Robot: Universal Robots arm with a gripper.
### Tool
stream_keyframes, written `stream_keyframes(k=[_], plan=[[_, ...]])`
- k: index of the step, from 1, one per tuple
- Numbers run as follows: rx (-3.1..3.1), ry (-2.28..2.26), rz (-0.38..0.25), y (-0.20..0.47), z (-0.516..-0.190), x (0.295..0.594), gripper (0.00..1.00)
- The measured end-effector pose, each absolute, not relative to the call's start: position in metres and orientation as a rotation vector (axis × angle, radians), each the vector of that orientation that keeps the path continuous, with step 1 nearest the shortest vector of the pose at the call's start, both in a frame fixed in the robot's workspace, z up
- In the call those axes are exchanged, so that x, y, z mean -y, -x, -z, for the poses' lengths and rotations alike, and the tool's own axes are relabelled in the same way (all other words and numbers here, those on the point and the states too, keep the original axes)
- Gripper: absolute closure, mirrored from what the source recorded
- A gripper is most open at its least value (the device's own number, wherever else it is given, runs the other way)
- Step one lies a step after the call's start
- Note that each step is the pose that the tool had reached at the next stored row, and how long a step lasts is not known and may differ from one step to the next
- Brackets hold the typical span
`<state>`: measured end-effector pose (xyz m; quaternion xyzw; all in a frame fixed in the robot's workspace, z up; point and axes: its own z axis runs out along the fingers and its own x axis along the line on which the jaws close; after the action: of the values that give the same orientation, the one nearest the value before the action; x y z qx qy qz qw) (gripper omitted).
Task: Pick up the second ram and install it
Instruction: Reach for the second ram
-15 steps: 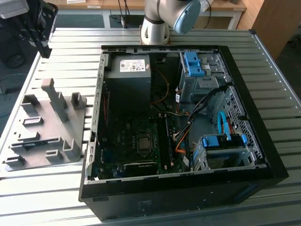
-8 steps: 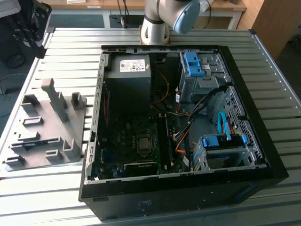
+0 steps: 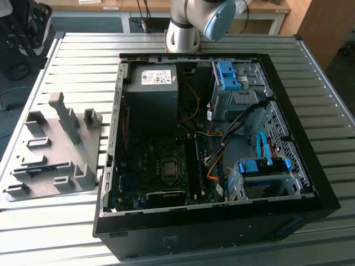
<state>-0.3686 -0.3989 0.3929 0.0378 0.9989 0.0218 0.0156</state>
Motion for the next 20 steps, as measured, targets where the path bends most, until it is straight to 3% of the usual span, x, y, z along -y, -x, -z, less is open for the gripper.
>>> stream_keyframes(k=[20], plan=[[-3.107, -0.117, -0.068, 0.417, -0.39, 0.403, 0.9]])
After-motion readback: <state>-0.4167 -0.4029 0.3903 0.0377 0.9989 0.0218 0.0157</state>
